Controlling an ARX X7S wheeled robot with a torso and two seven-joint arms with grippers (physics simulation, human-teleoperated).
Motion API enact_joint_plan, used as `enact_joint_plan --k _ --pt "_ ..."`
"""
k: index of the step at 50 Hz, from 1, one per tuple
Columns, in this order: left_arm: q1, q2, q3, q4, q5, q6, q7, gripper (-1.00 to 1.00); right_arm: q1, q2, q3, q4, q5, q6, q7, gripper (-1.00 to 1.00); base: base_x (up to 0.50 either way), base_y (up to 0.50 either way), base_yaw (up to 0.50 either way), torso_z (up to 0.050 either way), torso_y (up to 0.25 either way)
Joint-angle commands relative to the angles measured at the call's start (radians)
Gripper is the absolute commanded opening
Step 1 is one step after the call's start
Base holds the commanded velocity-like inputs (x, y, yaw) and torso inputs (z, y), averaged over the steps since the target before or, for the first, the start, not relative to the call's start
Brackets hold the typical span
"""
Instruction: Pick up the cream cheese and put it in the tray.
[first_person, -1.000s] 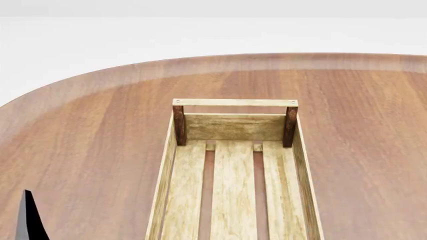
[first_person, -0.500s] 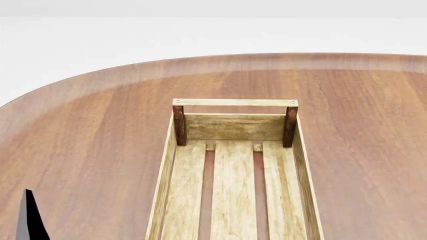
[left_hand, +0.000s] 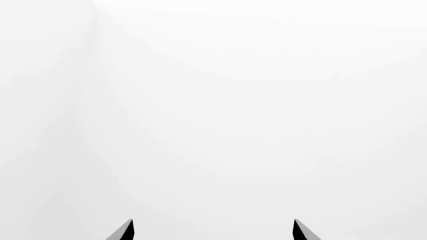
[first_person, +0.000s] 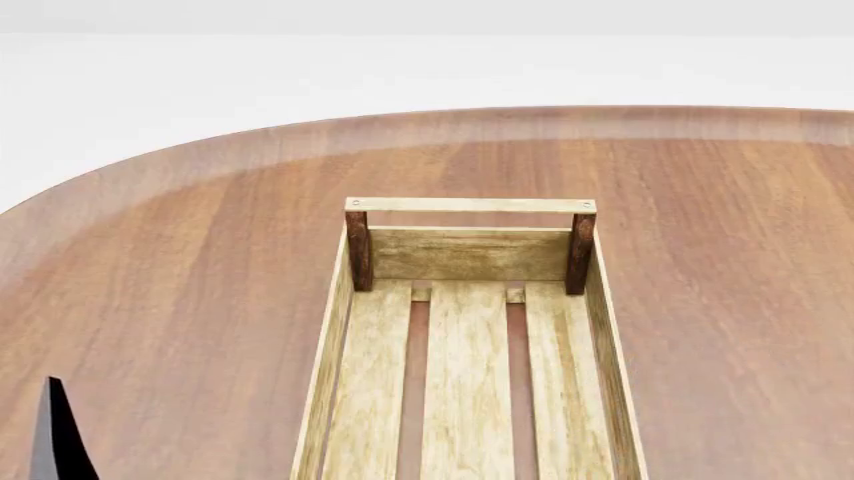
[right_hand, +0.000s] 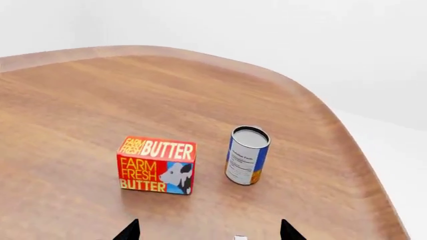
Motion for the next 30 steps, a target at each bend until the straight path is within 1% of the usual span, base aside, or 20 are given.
enact_joint_plan --k 1,4,8,12,19,30 --pt "0.000 -0.005 -0.001 0.010 0.000 -0.005 -0.006 1.00 -0.006 -0.026 0.020 0.051 0.015 -0.054 0.048 1.00 0.00 0.00 0.00 0.000 0.000" --pt "0.000 -0.005 0.001 0.012 0.002 -0.005 -0.007 1.00 -0.018 -0.041 0.035 0.058 0.026 -0.091 0.075 1.00 0.00 0.00 0.00 0.000 0.000" --pt "0.000 -0.004 0.005 0.015 0.006 -0.006 -0.008 1.00 -0.020 -0.037 0.032 0.068 0.045 -0.095 0.104 1.00 0.00 0.00 0.00 0.000 0.000" --pt "0.000 -0.008 0.002 0.025 0.005 -0.011 -0.011 1.00 -0.038 -0.054 0.074 0.091 0.121 -0.167 0.154 1.00 0.00 0.00 0.00 0.000 0.000" --pt "-0.001 -0.007 0.005 0.023 0.005 -0.009 -0.013 1.00 -0.046 -0.033 0.056 0.108 0.152 -0.176 0.193 1.00 0.00 0.00 0.00 0.000 0.000" --pt "-0.003 -0.008 0.006 0.017 0.002 -0.007 -0.015 1.00 -0.044 -0.001 0.045 0.153 0.181 -0.164 0.201 1.00 0.00 0.00 0.00 0.000 0.000"
